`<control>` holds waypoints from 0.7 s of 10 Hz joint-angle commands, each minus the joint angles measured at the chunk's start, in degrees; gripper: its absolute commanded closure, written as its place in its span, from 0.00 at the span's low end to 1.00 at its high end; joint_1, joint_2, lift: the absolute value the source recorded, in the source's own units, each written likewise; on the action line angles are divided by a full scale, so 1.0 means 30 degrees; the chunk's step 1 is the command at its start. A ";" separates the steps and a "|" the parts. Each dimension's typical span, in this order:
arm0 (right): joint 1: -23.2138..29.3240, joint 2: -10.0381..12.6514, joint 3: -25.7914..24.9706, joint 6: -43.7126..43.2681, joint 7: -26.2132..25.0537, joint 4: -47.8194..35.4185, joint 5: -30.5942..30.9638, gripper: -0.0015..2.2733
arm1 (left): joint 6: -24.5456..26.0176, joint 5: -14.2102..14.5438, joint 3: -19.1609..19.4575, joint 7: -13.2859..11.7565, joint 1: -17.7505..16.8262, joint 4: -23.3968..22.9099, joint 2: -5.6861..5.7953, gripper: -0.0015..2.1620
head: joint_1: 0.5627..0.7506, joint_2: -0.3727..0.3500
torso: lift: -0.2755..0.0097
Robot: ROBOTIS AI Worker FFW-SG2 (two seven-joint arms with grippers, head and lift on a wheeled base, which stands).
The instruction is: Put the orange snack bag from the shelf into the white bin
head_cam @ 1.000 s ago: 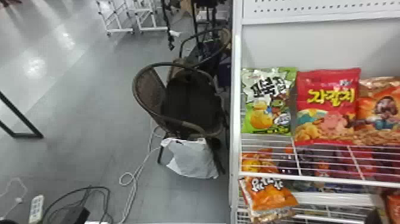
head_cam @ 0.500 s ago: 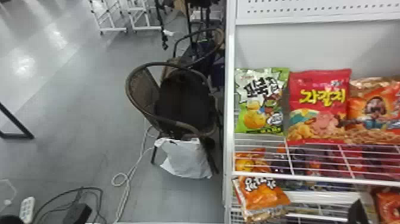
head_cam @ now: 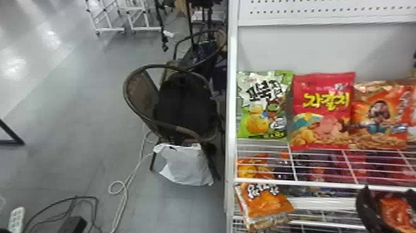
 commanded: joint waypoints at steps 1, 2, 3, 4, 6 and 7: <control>-0.0822 -0.0089 -0.0417 0.2236 0.0018 -0.0942 0.0000 0.04 | 0.0081 0.0000 -0.0019 -0.0002 -0.0009 0.0000 -0.0027 0.99 | 0.70 0.62 | 0.97; -0.1350 -0.0206 -0.0534 0.3408 -0.0011 -0.1294 0.0000 0.04 | 0.0081 0.0000 -0.0019 -0.0002 -0.0009 0.0000 -0.0027 0.99 | 0.70 0.60 | 0.97; -0.1877 -0.0294 -0.0563 0.4404 -0.0011 -0.1469 0.0029 0.04 | 0.0081 0.0000 -0.0019 -0.0002 -0.0009 0.0000 -0.0027 0.99 | 0.70 0.59 | 0.97; -0.2580 -0.0382 -0.0622 0.5400 -0.0070 -0.1528 0.0088 0.04 | 0.0081 0.0029 -0.0019 -0.0002 -0.0009 -0.0029 -0.0027 0.99 | 0.70 0.59 | 0.97; -0.3957 -0.0587 -0.0885 0.7510 -0.0334 -0.1821 0.0351 0.04 | 0.0081 0.0029 -0.0019 -0.0002 0.0050 -0.0059 -0.0057 0.99 | 0.70 0.57 | 0.97; -0.4660 -0.0850 -0.1003 0.8506 -0.0509 -0.1938 0.0351 0.04 | 0.0081 0.0000 -0.0019 -0.0002 0.0050 -0.0059 -0.0086 0.99 | 0.70 0.56 | 0.97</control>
